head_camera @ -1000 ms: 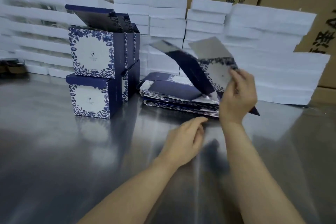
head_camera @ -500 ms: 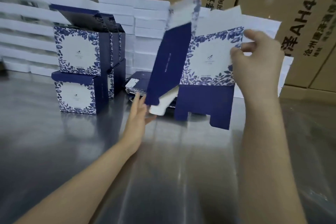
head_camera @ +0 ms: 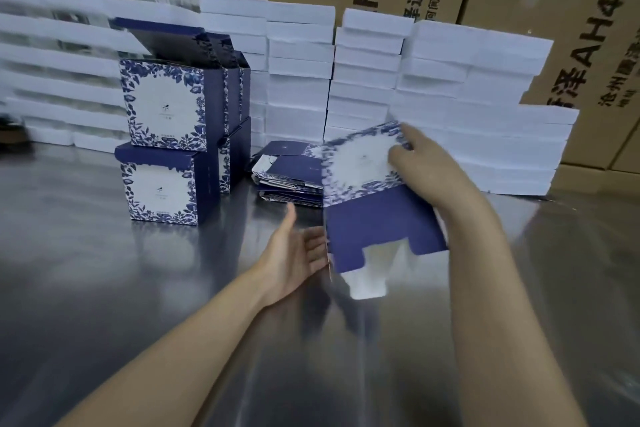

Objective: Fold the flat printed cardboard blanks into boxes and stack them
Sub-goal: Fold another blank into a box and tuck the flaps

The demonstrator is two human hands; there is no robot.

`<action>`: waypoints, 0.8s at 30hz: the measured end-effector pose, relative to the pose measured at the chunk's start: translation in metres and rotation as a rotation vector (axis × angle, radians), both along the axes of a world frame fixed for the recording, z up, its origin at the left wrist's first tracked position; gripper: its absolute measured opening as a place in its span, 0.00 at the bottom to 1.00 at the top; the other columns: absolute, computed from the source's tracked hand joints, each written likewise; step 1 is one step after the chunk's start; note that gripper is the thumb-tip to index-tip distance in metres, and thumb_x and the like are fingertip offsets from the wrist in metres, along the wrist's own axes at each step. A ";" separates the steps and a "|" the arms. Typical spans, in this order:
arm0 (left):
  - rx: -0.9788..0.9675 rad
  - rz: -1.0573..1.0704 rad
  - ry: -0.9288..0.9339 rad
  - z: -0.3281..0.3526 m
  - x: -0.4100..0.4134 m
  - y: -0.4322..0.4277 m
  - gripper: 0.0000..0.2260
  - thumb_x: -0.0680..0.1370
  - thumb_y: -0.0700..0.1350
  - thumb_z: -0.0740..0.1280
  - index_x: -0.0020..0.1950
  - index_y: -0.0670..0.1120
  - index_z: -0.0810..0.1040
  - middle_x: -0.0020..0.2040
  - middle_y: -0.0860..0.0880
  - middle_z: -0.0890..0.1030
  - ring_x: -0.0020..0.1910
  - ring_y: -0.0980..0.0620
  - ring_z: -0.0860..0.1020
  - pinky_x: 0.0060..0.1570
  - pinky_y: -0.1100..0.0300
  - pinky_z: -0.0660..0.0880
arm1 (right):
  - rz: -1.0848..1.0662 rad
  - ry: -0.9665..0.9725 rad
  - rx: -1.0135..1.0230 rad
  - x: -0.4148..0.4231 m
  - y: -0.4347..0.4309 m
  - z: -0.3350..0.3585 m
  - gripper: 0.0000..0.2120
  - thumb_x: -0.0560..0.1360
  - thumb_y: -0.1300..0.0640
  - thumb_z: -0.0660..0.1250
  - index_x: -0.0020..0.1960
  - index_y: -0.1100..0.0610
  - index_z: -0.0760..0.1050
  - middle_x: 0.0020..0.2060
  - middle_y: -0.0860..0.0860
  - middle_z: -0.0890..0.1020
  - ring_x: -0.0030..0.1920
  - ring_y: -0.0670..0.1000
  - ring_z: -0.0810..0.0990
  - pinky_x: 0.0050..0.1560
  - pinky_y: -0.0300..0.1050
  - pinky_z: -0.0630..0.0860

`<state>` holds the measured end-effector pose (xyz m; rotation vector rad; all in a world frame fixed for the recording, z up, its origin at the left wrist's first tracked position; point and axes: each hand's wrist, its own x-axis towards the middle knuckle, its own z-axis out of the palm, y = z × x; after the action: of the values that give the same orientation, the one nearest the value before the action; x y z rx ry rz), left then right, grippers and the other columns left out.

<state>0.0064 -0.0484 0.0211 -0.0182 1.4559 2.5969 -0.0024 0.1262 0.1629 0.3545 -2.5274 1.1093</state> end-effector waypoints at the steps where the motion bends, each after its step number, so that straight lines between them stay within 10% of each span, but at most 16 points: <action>1: 0.007 -0.012 0.003 -0.001 0.000 -0.001 0.36 0.78 0.68 0.47 0.63 0.39 0.76 0.61 0.39 0.80 0.60 0.43 0.79 0.60 0.49 0.75 | 0.056 -0.072 0.044 -0.007 -0.008 -0.008 0.23 0.78 0.57 0.55 0.73 0.51 0.66 0.67 0.49 0.73 0.61 0.47 0.71 0.54 0.37 0.63; 5: -0.009 -0.038 0.014 0.001 0.004 -0.005 0.28 0.83 0.58 0.48 0.59 0.41 0.79 0.64 0.37 0.78 0.64 0.39 0.76 0.68 0.44 0.69 | 0.058 -0.333 0.307 -0.028 -0.044 -0.059 0.18 0.83 0.58 0.50 0.67 0.61 0.70 0.70 0.62 0.70 0.67 0.57 0.70 0.64 0.47 0.67; 9: -0.045 0.222 -0.112 0.005 0.000 -0.017 0.28 0.83 0.60 0.47 0.54 0.43 0.80 0.53 0.45 0.83 0.45 0.48 0.84 0.42 0.55 0.80 | -0.041 -0.504 0.554 -0.033 -0.042 -0.128 0.31 0.80 0.36 0.44 0.79 0.48 0.48 0.79 0.56 0.47 0.78 0.60 0.44 0.74 0.61 0.43; 13: -0.616 0.706 0.090 0.007 -0.005 -0.029 0.21 0.83 0.59 0.47 0.66 0.52 0.72 0.63 0.49 0.71 0.64 0.49 0.70 0.67 0.52 0.63 | -0.318 -0.456 0.638 -0.032 -0.056 -0.155 0.33 0.80 0.38 0.43 0.79 0.54 0.49 0.78 0.60 0.48 0.76 0.66 0.39 0.69 0.73 0.38; 17: -1.495 0.181 0.627 -0.015 -0.005 -0.012 0.22 0.85 0.48 0.48 0.79 0.47 0.54 0.80 0.53 0.52 0.78 0.56 0.45 0.76 0.56 0.44 | -0.363 -0.462 0.664 -0.026 -0.071 -0.157 0.33 0.80 0.41 0.48 0.79 0.56 0.47 0.77 0.60 0.49 0.75 0.69 0.42 0.66 0.77 0.41; 24: -1.702 -0.065 0.423 -0.017 0.000 0.003 0.24 0.84 0.54 0.39 0.73 0.48 0.65 0.73 0.49 0.66 0.76 0.50 0.58 0.75 0.51 0.51 | -0.314 -0.479 0.691 -0.023 -0.064 -0.156 0.30 0.82 0.45 0.45 0.79 0.55 0.40 0.78 0.61 0.42 0.77 0.64 0.38 0.71 0.70 0.38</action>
<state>0.0060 -0.0451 0.0045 0.3492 3.0985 0.6068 -0.0251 0.0627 0.0073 -0.1725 -3.1884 0.1826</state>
